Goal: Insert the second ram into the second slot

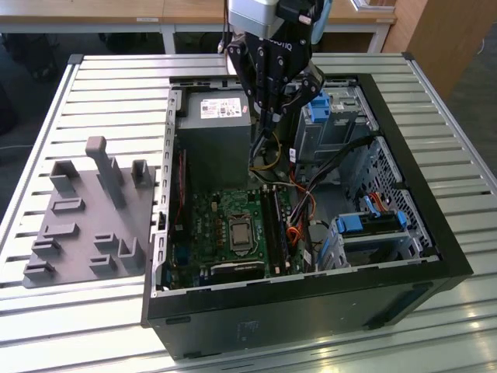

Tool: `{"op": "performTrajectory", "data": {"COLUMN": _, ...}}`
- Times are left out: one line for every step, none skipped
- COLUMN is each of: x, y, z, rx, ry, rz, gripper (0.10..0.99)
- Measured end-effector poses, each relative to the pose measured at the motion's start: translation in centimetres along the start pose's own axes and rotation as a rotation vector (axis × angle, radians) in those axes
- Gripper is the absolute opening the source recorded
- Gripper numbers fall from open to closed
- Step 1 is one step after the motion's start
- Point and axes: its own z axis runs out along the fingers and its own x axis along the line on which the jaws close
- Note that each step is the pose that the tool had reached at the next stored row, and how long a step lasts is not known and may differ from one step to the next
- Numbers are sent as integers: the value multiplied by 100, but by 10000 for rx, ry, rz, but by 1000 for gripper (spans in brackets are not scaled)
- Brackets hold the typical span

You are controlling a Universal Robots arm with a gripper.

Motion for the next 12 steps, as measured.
{"op": "performTrajectory", "data": {"x": 0, "y": 0, "z": 0, "rx": -1, "ry": 1, "rz": -32, "gripper": 137}}
{"op": "performTrajectory", "data": {"x": 0, "y": 0, "z": 0, "rx": -1, "ry": 2, "rz": -65, "gripper": 137}}
{"op": "performTrajectory", "data": {"x": 0, "y": 1, "z": 0, "rx": -1, "ry": 3, "rz": -96, "gripper": 137}}
{"op": "performTrajectory", "data": {"x": 0, "y": 0, "z": 0, "rx": -2, "ry": 4, "rz": -129, "gripper": 137}}
{"op": "performTrajectory", "data": {"x": 0, "y": 0, "z": 1, "rx": -2, "ry": 5, "rz": -164, "gripper": 137}}
{"op": "performTrajectory", "data": {"x": 0, "y": 0, "z": 0, "rx": -2, "ry": 6, "rz": -201, "gripper": 137}}
{"op": "performTrajectory", "data": {"x": 0, "y": 0, "z": 1, "rx": -3, "ry": 7, "rz": -235, "gripper": 137}}
{"op": "performTrajectory", "data": {"x": 0, "y": 0, "z": 0, "rx": -4, "ry": 8, "rz": -271, "gripper": 137}}
{"op": "performTrajectory", "data": {"x": 0, "y": 0, "z": 0, "rx": -5, "ry": 9, "rz": -306, "gripper": 137}}
{"op": "performTrajectory", "data": {"x": 0, "y": 0, "z": 0, "rx": -5, "ry": 11, "rz": -343, "gripper": 137}}
{"op": "performTrajectory", "data": {"x": 0, "y": 0, "z": 0, "rx": -5, "ry": 12, "rz": -384, "gripper": 137}}
{"op": "performTrajectory", "data": {"x": 0, "y": 0, "z": 0, "rx": -6, "ry": 13, "rz": -420, "gripper": 137}}
